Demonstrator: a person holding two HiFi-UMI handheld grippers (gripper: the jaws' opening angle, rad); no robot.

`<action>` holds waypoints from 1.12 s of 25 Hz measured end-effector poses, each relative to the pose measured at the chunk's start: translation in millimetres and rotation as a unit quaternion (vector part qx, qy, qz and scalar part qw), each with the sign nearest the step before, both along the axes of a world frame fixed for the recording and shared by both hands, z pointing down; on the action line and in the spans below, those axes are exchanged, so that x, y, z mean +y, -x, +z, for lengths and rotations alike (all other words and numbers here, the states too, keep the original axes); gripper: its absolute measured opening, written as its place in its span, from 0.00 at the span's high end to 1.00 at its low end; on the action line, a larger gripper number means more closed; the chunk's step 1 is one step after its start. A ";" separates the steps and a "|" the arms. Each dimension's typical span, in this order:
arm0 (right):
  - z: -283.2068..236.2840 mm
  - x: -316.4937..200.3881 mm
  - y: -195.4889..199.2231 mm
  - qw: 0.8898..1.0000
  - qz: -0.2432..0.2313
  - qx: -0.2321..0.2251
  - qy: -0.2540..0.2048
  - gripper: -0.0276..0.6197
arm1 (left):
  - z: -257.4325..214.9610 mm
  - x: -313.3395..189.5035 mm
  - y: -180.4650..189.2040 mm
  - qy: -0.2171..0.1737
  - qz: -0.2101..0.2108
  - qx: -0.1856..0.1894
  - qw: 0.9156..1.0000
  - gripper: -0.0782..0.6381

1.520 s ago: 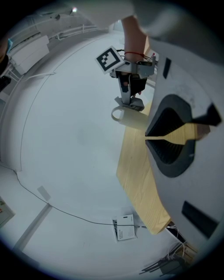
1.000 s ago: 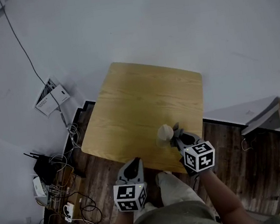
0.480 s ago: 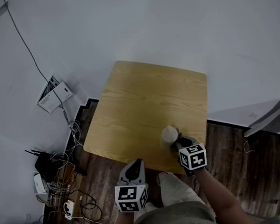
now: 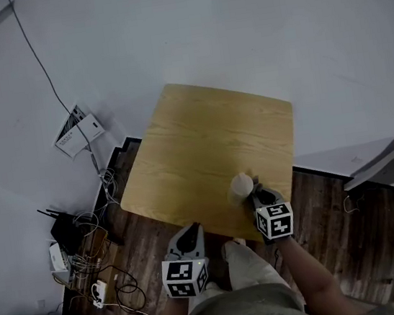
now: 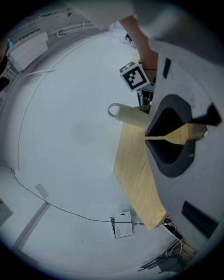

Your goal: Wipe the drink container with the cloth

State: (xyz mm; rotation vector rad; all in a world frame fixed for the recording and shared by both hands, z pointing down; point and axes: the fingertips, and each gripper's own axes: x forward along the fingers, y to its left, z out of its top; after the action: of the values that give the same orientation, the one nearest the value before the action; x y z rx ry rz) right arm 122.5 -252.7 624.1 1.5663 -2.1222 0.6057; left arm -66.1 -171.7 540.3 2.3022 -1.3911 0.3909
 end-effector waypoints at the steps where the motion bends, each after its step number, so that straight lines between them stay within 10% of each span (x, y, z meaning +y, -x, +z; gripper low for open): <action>1: -6.9 3.9 -1.9 1.000 0.006 -0.003 -0.009 0.92 | -1.9 2.1 0.6 -0.002 0.001 0.001 1.000 0.86; 28: -158.8 164.5 69.9 0.987 -0.019 -0.084 -0.138 0.92 | -48.0 111.2 36.0 -0.041 0.018 0.029 0.999 0.86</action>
State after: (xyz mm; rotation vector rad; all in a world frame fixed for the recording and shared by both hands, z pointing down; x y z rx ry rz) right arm 52.7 -88.3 465.2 1.6635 -2.4440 0.4595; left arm -102.1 -60.5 492.3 2.3878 -1.3632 0.2812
